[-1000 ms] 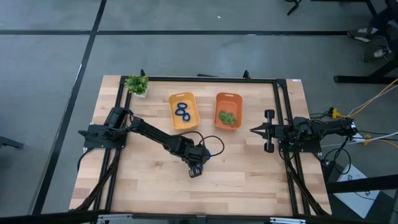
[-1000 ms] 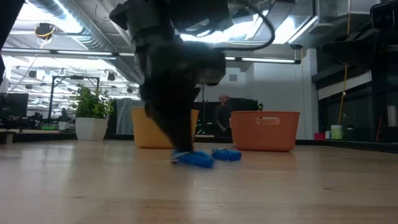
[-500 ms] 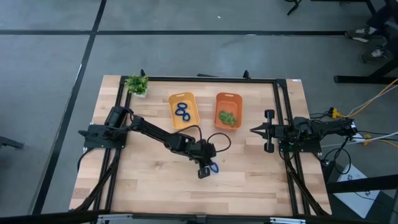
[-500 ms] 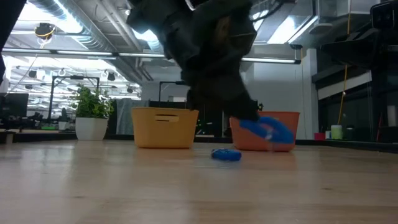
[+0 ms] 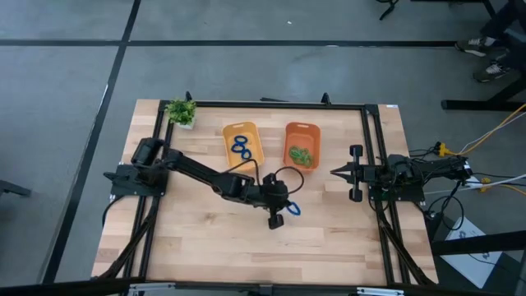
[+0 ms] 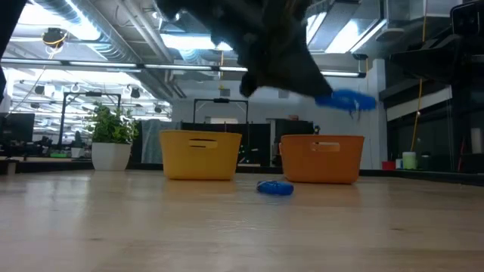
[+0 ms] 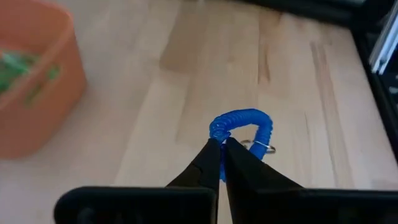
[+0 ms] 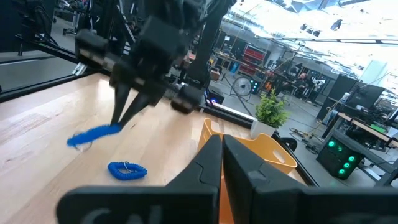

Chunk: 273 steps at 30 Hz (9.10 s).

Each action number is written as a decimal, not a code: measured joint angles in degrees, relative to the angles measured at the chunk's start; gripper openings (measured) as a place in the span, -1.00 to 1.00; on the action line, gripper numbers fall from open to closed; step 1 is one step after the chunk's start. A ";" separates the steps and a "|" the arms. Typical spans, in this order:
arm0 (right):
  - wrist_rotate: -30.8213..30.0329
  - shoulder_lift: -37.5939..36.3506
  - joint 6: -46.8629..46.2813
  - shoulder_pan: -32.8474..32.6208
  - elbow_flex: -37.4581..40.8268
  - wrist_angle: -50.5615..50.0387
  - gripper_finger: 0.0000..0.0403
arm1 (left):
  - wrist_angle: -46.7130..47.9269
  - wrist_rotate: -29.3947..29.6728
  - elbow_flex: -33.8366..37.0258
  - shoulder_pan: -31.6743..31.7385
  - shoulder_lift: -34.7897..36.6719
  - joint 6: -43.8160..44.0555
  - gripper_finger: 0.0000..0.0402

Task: Sort spring keychains
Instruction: Put the blue spring keychain into the yellow bin

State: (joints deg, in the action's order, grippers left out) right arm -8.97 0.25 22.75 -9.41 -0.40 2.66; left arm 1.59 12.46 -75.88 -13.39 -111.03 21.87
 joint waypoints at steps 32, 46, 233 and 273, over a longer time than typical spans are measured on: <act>0.01 -0.01 0.00 0.01 0.00 0.00 -0.92 | 25.30 18.14 -0.04 2.88 16.44 6.91 -0.97; 0.01 -0.02 0.01 0.01 0.00 0.00 -0.92 | 28.43 33.30 -0.04 8.20 16.44 14.21 -0.97; 0.02 -0.02 0.01 0.02 0.00 0.00 -0.92 | 40.01 -9.12 -25.11 4.01 -13.22 -5.63 -0.64; 0.00 -0.02 0.00 0.00 0.00 0.02 -0.92 | 43.07 -6.21 -23.90 5.57 -18.91 -7.65 -0.20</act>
State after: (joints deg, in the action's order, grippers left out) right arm -8.97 0.23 22.74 -9.41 -0.40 2.68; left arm 44.66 6.25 -99.78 -7.82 -129.94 14.22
